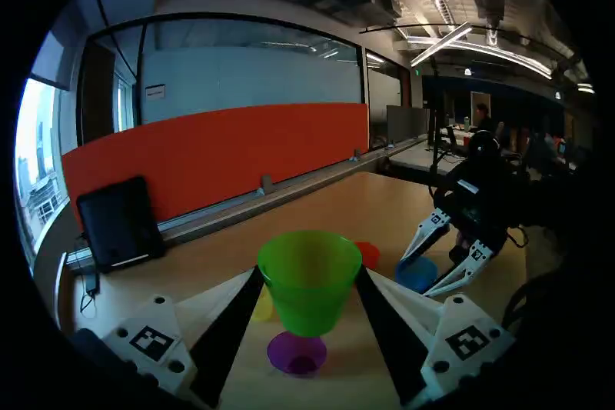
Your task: Pour water
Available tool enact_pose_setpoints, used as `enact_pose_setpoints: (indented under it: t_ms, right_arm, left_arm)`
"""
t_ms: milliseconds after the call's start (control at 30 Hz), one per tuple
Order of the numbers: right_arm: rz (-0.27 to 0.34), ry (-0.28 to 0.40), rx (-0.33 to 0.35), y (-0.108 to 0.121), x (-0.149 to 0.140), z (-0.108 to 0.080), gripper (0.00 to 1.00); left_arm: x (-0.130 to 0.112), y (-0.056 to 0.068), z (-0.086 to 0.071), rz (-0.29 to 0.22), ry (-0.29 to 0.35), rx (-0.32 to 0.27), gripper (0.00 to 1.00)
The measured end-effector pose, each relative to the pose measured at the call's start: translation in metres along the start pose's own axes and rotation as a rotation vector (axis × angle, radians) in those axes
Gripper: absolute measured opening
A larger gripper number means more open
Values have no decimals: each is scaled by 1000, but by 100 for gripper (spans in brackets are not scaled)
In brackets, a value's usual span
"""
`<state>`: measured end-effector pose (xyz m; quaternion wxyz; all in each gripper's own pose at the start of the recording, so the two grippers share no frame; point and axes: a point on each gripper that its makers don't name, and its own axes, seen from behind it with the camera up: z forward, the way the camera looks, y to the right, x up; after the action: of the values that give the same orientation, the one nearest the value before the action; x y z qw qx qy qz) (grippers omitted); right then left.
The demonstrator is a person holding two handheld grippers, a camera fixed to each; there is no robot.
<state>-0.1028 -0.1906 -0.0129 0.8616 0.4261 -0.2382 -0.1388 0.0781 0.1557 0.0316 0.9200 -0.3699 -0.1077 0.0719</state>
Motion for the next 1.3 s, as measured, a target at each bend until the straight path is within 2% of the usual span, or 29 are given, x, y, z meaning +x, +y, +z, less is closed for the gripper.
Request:
enact_pose_setpoints:
  t_ms: [367, 800, 1300]
  right_arm:
    - [15, 142, -31, -5, 56, -27, 92]
    - [1, 299, -65, 0, 123, -55, 92]
    - [-63, 385, -94, 10, 175, -77, 92]
  left_arm:
    - [5, 8, -11, -3, 57, 1, 87]
    - [8, 18, -19, -36, 118, -9, 87]
    - [20, 30, -19, -65, 185, -35, 87]
